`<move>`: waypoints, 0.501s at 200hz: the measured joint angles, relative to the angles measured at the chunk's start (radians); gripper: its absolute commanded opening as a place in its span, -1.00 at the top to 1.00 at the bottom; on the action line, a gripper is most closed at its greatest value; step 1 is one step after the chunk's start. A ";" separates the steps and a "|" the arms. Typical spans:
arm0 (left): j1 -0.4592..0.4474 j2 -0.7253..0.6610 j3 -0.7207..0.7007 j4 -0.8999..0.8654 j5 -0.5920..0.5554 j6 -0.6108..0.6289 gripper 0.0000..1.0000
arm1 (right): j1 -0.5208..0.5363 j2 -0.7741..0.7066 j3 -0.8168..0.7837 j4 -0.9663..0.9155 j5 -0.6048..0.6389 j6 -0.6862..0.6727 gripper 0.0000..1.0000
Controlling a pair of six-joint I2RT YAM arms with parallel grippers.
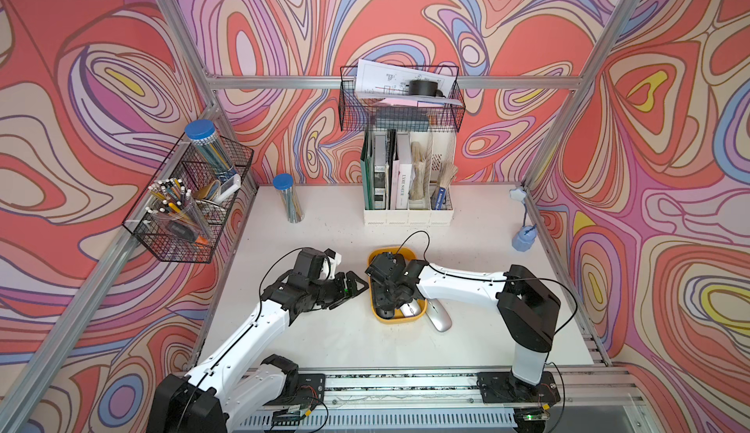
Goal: Put the mouse in the storage box
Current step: Place the mouse in the storage box.
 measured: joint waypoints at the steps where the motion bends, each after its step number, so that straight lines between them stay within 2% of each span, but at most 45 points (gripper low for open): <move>1: 0.000 0.000 0.000 0.000 0.000 0.000 -0.50 | 0.000 0.000 0.000 0.000 0.000 0.000 -0.37; 100: 0.000 0.001 0.000 0.006 0.019 -0.004 -0.50 | 0.000 -0.147 -0.005 -0.003 0.042 -0.029 -0.39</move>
